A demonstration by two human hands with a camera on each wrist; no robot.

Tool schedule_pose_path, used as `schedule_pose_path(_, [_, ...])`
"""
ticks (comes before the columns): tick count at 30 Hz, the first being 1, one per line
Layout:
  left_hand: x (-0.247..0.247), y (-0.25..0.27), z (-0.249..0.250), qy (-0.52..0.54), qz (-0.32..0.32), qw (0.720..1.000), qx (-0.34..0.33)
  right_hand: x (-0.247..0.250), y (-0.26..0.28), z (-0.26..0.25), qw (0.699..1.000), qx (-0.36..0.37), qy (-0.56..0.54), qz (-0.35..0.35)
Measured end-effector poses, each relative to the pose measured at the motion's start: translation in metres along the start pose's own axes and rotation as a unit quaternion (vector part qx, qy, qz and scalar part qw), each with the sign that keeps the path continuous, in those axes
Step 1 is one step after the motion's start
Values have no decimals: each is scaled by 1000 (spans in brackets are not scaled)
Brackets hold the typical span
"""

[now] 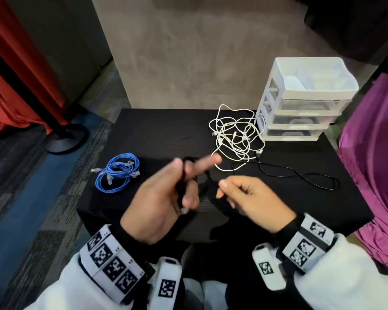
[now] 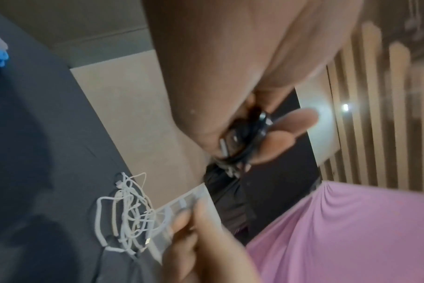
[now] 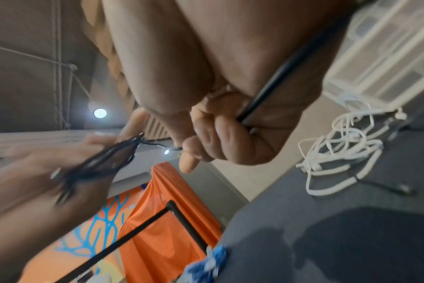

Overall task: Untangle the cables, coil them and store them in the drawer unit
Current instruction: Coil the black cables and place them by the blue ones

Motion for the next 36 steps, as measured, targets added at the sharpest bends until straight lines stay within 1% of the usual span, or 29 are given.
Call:
schedule_pose_path(2, [11, -8, 6, 13, 77, 996, -52, -20, 10, 11, 999, -8, 38, -39])
schedule_pose_path(3, [16, -13, 8, -6, 109, 991, -76, -29, 16, 13, 997, -13, 48, -59])
schedule_pose_path(4, [21, -16, 6, -38, 135, 986, -92, -38, 22, 11, 996, -18, 51, -77])
schedule_pose_path(6, [28, -22, -5, -158, 164, 968, -107, -47, 29, 0, 992, -6, 68, -102])
schedule_pose_path(7, [31, -22, -12, -244, 161, 950, -110, -48, 32, -9, 990, 11, 83, -113])
schedule_pose_path(8, [34, -22, -20, -336, 144, 924, -109, -46, 33, -19, 988, 30, 92, -122])
schedule_pose_path(9, [35, -20, -28, -425, 121, 891, -102, -42, 32, -29, 986, 46, 100, -125])
schedule_pose_path(10, [36, -17, -34, -488, 96, 863, -92, -37, 30, -37, 985, 59, 110, -121])
schedule_pose_path(11, [35, -14, -38, -520, 74, 847, -81, -29, 27, -43, 983, 70, 124, -113])
schedule_pose_path(12, [31, -12, -40, -515, 46, 853, -67, -21, 23, -48, 983, 76, 135, -101])
schedule_pose_path(13, [25, -9, -40, -491, 11, 870, -40, -12, 18, -50, 983, 80, 138, -86])
schedule_pose_path(15, [12, -5, -42, -413, -51, 909, 33, 7, 9, -53, 989, 86, 111, -53])
schedule_pose_path(16, [8, -3, -43, -372, -75, 923, 58, 16, 6, -53, 991, 87, 90, -40])
schedule_pose_path(17, [5, -2, -42, -336, -91, 935, 69, 24, 3, -53, 993, 86, 75, -31])
schedule_pose_path(19, [2, 0, -40, -255, -104, 958, 81, 33, -1, -50, 993, 89, 69, -18])
schedule_pose_path(21, [1, 1, -35, -135, -86, 982, 104, 31, -3, -39, 994, 92, 57, -3])
schedule_pose_path(22, [1, 1, -32, -69, -77, 988, 113, 27, -3, -32, 995, 91, 45, 5])
schedule_pose_path(24, [3, -1, -26, 35, -60, 991, 111, 16, -3, -17, 995, 86, 37, 19])
schedule_pose_path(27, [7, -5, -16, 119, -35, 989, 82, -5, 1, 3, 997, 55, 42, 23])
schedule_pose_path(30, [16, -7, -4, 140, 1, 989, 47, -20, 10, 21, 999, 24, 19, 18])
schedule_pose_path(33, [25, -7, 4, 151, 21, 988, 33, -25, 20, 36, 996, 26, 62, 51])
schedule_pose_path(36, [26, -5, -1, 145, 24, 988, 39, -24, 23, 33, 989, 29, 116, 92])
Point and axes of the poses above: each hand's wrist, its own y-axis away from the middle knuckle, its own x-axis out of the back of the hand, z = x × y, the point moved 2 cm from there along -y, towards the middle knuckle, and after that the axes turned 8 degrees about -y, right-handed, at the moved point
